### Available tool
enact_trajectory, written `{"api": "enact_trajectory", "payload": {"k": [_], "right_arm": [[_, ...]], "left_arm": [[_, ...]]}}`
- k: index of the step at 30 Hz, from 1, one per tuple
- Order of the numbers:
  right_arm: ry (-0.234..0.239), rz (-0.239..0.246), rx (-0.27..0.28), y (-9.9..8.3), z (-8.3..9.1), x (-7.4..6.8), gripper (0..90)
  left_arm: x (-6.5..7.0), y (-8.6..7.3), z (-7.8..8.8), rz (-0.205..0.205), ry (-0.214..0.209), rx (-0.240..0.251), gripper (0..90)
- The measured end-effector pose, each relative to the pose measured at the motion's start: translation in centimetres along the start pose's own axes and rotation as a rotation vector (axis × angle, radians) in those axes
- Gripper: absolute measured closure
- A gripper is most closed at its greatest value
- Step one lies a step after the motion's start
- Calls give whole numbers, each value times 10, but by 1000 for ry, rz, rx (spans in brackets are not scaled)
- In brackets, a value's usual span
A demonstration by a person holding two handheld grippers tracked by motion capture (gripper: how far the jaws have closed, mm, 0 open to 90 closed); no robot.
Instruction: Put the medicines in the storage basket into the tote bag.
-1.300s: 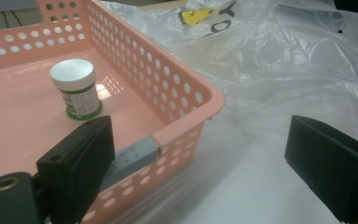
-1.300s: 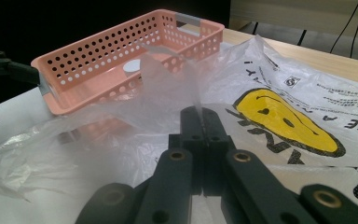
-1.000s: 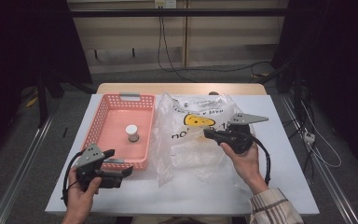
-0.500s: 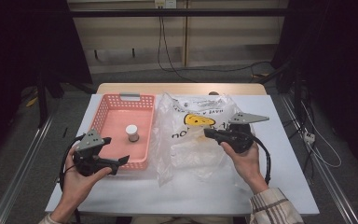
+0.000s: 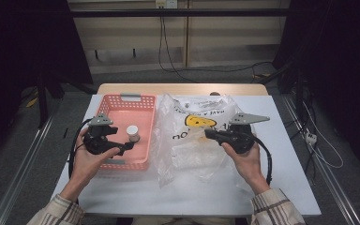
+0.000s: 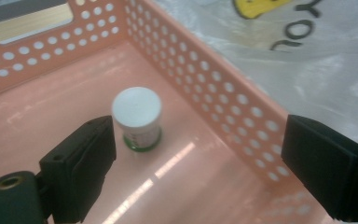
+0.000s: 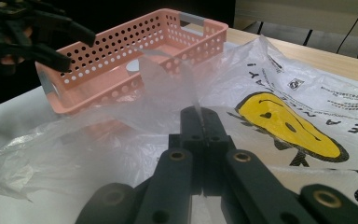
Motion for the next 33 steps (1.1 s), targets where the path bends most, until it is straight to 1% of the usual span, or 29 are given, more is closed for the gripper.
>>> {"api": "enact_trajectory", "payload": {"k": [1,4,5,6,8,9,11,13,14,17,18,19,20,21,22,23,25,26,27,28,29,30,31,32,33], "right_arm": [[0,-1,2,0,0,0,900],[-2,-4,5,1,1,1,900],[-2,-3,3,0,1,1,900],[-1,-3,1,0,1,1,900],[0,-2,-3,-1,0,1,900],[1,1,-5,-1,-1,1,900],[3,0,-9,-2,-2,0,900],[4,2,-11,-3,-3,0,900],[3,3,-13,-3,-3,0,900],[3,4,-14,-3,-3,0,900],[4,4,-14,-3,-4,-1,900],[2,5,-16,-3,-4,-1,900],[2,8,-17,-4,-4,-1,900],[2,8,-17,-4,-4,-1,900],[1,10,-21,-4,-4,-1,900],[2,9,-21,-4,-5,-1,900],[4,11,-26,-6,-6,-1,900],[4,12,-28,-6,-7,-2,900],[5,12,-28,-6,-7,-2,900],[6,12,-27,-6,-7,-2,900],[6,12,-27,-6,-7,-2,900],[8,13,-29,-6,-7,-3,900],[8,13,-29,-6,-7,-3,900],[8,12,-29,-6,-7,-2,900],[7,11,-28,-6,-7,-2,900]], "left_arm": [[-3,1,-4,8,0,-8,98],[-13,1,-17,11,17,-43,100],[-16,2,-21,23,18,-48,104],[-19,3,-24,34,34,-60,112],[-21,10,-25,24,40,-27,115],[-20,12,-26,18,37,-32,129],[-22,15,-29,4,51,-51,130],[-26,17,-34,5,59,-57,140],[-28,18,-36,7,62,-57,160],[-32,16,-46,11,66,-82,166],[-33,14,-49,12,71,-91,185],[-33,12,-52,14,68,-100,208],[-34,11,-55,13,69,-113,209],[-34,10,-57,19,77,-120,209],[-34,9,-59,10,81,-125,211],[-35,9,-61,14,88,-120,222],[-39,7,-65,10,108,-144,265],[-41,6,-67,15,122,-145,289],[-40,5,-70,26,117,-149,297],[-41,3,-70,18,113,-171,320],[-41,2,-72,22,118,-178,333],[-42,2,-72,13,127,-190,335],[-40,1,-74,21,114,-194,335],[-41,0,-74,0,115,-208,368],[-40,-1,-75,-2,110,-215,420]]}}
Point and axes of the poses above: each handheld gripper's, and its own axes: z roughly backward along the jaws, y roughly out of its top, x roughly to its right, the point moved 9 cm from there along -z, roughly forward along the jaws, and after that the axes turned 3 degrees about z, right-handed, at the moved point
